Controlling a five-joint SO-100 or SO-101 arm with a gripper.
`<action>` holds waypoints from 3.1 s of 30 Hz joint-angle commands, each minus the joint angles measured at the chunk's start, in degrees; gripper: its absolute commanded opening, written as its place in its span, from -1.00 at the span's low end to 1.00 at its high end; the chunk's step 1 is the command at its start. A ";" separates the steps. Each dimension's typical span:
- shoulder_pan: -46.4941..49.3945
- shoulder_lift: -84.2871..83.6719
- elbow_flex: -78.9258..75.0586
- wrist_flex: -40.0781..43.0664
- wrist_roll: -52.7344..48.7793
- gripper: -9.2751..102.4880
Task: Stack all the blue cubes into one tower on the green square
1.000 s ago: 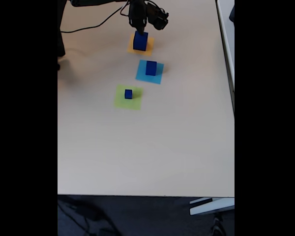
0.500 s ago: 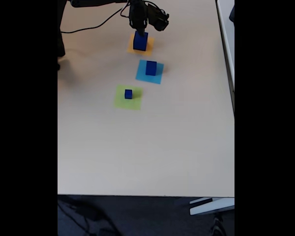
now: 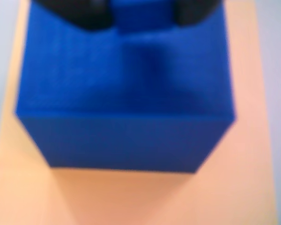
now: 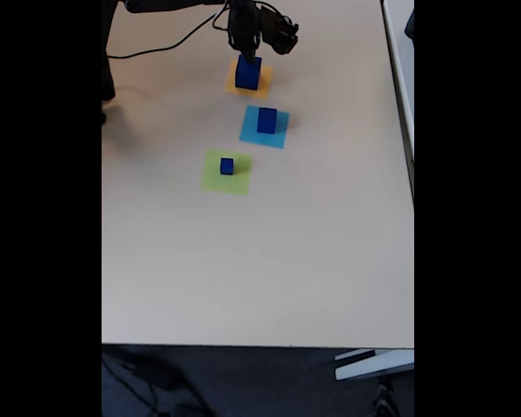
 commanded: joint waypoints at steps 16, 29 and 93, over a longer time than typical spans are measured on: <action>0.44 0.44 -0.35 -0.44 0.35 -0.62; 2.29 4.57 -2.46 -8.61 -12.30 -0.44; 38.50 9.67 22.85 -17.75 -46.41 -0.40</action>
